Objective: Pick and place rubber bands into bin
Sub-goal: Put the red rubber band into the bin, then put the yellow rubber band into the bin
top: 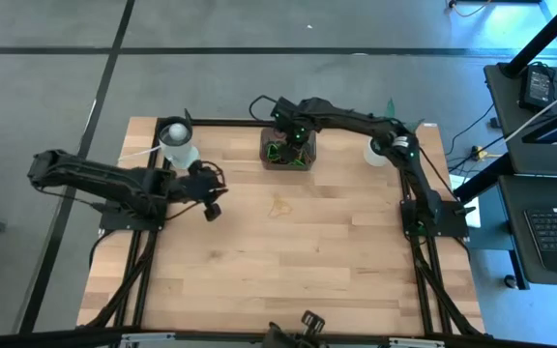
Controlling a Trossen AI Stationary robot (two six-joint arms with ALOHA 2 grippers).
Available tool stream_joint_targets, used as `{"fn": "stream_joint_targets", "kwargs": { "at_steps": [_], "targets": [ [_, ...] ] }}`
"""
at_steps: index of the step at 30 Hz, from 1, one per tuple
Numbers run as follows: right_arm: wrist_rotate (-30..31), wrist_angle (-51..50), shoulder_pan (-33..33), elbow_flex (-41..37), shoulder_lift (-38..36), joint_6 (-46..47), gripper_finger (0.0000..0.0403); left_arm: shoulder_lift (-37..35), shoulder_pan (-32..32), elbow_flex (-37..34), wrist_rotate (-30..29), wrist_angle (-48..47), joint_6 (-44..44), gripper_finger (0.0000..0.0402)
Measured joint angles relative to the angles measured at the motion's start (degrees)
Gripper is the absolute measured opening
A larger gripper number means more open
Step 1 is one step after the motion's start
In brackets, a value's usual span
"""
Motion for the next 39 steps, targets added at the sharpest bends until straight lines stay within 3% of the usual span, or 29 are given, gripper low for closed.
{"fn": "stream_joint_targets", "kwargs": {
  "at_steps": [9,17,29,39],
  "targets": [
    [-4.2,0.1,-0.8,-0.1,3.7,1.4,0.0000,-13.0,10.0,-4.8,8.3,3.0,8.7,0.0047],
    [-4.5,-0.3,-1.0,-0.2,5.7,2.7,0.0006,-15.3,19.2,-5.8,17.2,4.5,13.5,0.0042],
    [-4.5,-0.7,-2.2,-0.1,4.3,4.7,0.0131,-15.3,25.1,-5.8,22.5,4.6,15.3,0.0040],
    [-4.5,-1.3,-2.2,0.7,-0.5,3.5,0.0176,-15.3,25.4,-5.8,21.7,4.6,15.3,0.0040]
  ]
}}
